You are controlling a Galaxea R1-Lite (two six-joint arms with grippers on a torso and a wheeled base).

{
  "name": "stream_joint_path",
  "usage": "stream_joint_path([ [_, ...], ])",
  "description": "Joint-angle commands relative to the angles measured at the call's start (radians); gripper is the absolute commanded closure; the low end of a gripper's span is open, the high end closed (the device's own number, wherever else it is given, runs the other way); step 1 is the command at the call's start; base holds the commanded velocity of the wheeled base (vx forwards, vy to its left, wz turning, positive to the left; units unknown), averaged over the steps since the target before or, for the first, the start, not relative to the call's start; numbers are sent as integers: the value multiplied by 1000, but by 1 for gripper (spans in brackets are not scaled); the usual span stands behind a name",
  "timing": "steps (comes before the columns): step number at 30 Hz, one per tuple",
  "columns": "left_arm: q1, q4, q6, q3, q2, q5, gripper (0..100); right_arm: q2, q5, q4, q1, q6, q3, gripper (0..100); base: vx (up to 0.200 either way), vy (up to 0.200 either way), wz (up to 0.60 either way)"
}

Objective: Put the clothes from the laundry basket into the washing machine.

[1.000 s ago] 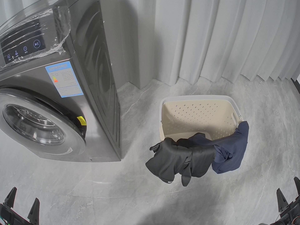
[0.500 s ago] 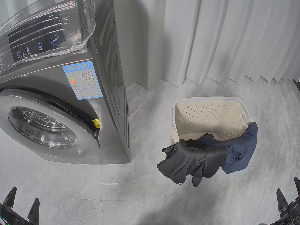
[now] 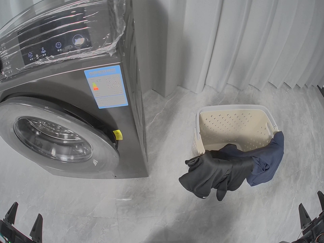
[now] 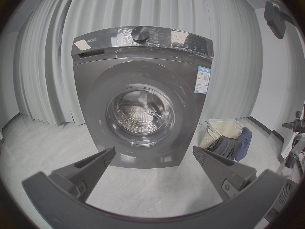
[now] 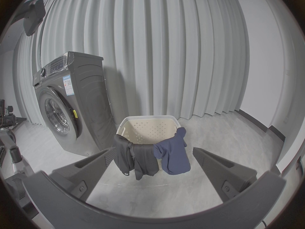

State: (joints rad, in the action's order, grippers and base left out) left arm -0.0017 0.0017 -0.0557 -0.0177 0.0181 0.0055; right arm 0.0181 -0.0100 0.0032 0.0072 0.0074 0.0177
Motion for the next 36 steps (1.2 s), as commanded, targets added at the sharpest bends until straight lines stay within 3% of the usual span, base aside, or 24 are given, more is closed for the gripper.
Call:
stream_joint_path([
  [1, 0, 0, -1, 16, -10, 1, 0, -17, -1, 0, -3, -3, -18, 0, 0, 200, 0],
  [11, 2, 0, -1, 16, -10, 1, 0, -17, -2, 0, 0, -3, -18, 0, 0, 200, 0],
  [26, 0, 0, -1, 16, -10, 1, 0, -18, -1, 0, 0, -1, -18, 0, 0, 0, 240],
  [36, 0, 0, -1, 16, -10, 1, 0, -18, -1, 0, 0, -1, -18, 0, 0, 200, 0],
])
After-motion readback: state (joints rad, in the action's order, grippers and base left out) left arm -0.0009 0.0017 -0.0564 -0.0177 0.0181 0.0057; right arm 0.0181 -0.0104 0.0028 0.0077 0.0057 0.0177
